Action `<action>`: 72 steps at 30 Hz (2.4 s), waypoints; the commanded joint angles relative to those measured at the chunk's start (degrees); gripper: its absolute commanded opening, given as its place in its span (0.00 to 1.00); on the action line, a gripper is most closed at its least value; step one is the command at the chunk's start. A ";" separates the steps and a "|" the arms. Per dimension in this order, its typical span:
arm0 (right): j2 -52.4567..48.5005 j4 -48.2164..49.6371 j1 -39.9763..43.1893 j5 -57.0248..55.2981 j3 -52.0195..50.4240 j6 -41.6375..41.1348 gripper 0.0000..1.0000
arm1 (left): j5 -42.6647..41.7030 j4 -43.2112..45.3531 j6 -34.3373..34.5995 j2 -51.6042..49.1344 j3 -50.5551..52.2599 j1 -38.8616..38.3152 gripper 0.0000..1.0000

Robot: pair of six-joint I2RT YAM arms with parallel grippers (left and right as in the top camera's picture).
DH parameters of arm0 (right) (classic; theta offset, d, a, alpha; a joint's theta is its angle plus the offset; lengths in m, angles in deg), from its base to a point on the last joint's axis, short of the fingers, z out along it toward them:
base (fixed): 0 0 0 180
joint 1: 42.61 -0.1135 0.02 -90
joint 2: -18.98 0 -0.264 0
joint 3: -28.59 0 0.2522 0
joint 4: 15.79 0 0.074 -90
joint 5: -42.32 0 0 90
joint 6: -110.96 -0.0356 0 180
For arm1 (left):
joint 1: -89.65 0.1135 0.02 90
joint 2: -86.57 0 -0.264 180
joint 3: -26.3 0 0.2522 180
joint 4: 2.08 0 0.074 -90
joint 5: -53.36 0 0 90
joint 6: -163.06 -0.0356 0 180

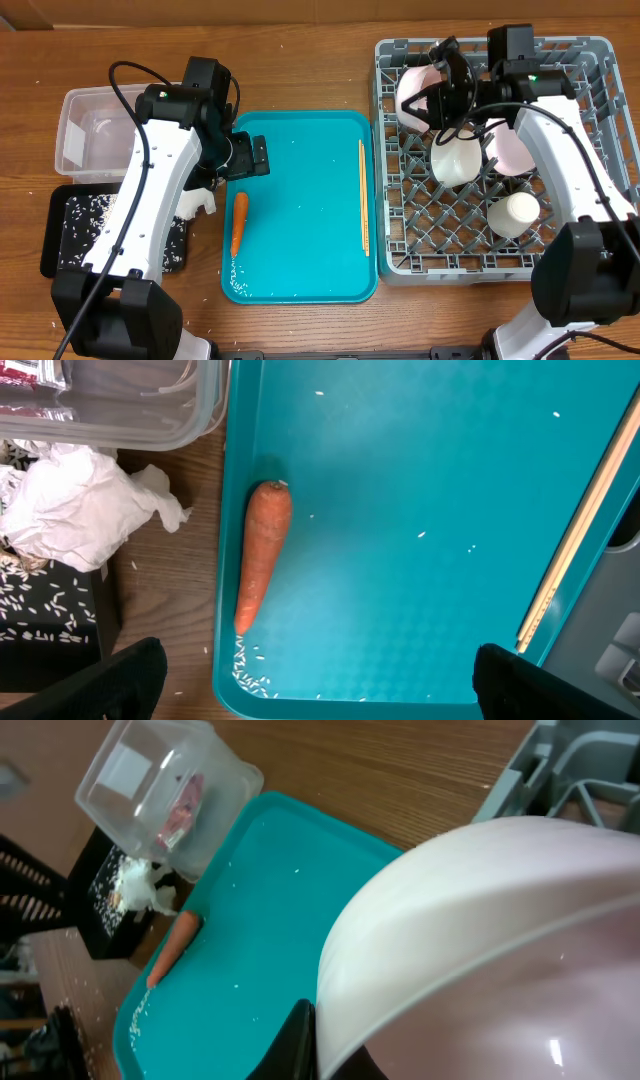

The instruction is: Sort waste into correct bins and load items into the dishwasher

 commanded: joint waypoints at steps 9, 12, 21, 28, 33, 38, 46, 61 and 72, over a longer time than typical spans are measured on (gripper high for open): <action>0.63 1.90 3.50 -25.92 0.55 -13.75 0.04 | -0.44 0.02 0.15 -0.04 0.24 0.09 1.00; 2.49 2.01 2.45 -44.00 0.55 -21.94 0.04 | -0.44 0.02 0.15 -0.04 0.24 0.09 1.00; 1.62 3.23 -8.68 -73.11 0.50 -27.41 0.04 | -0.44 0.02 0.15 -0.04 0.24 0.09 1.00; -2.89 5.73 -18.45 -84.89 0.46 -28.06 0.04 | -0.44 0.02 0.15 -0.04 0.24 0.09 1.00; -6.73 5.27 -18.91 -79.21 0.46 -30.38 0.05 | -0.44 0.02 0.15 -0.04 0.24 0.09 1.00; -5.92 1.66 -19.34 -68.48 0.52 -30.40 0.05 | -0.44 0.02 0.15 -0.04 0.24 0.09 1.00; 1.01 -0.26 -19.43 -64.52 0.52 -29.94 0.43 | -0.44 0.02 0.15 -0.04 0.24 0.09 1.00; 6.73 5.64 -4.31 -52.87 0.50 -34.53 0.72 | -0.44 0.02 0.15 -0.04 0.24 0.09 1.00; -4.13 5.60 1.44 -35.39 0.48 -36.44 0.49 | -0.44 0.02 0.15 -0.04 0.24 0.09 1.00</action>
